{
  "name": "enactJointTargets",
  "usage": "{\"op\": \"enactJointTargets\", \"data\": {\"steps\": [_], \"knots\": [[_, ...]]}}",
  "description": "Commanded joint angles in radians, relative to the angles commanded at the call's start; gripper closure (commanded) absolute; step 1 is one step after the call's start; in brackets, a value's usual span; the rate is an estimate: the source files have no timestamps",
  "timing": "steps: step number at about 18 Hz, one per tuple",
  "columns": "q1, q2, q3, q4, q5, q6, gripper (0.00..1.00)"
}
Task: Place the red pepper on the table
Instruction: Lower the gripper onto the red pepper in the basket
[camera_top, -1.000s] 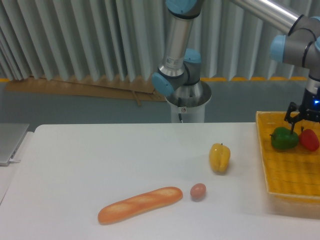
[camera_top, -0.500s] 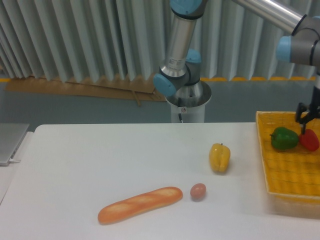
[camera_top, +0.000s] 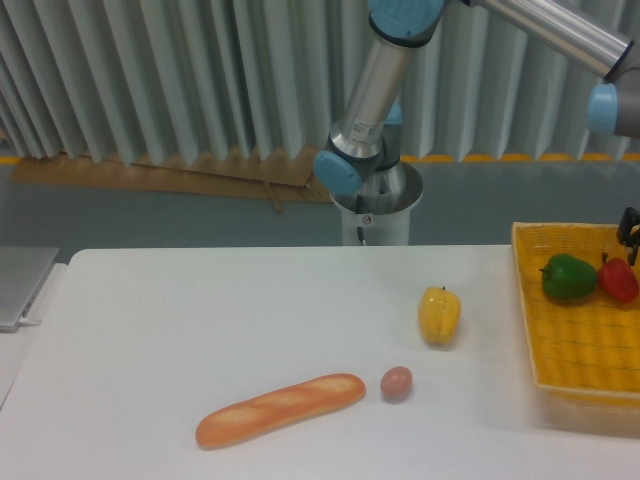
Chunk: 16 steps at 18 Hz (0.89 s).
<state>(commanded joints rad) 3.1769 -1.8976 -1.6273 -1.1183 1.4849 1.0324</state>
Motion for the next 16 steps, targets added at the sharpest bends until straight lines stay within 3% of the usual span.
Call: {"op": "enactJointTargets", "data": {"steps": [4,8,12,16], "knots": [[-0.006,0.026,-0.114,0.006,-0.008,0.001,0.00],[-0.011,0.026,-0.147,0.006,-0.015,0.012,0.00],[0.000,0.022,-0.137,0.011,-0.015,0.014,0.00],[0.006,-0.011,-0.083,0.009,-0.014,0.052,0.00]]}}
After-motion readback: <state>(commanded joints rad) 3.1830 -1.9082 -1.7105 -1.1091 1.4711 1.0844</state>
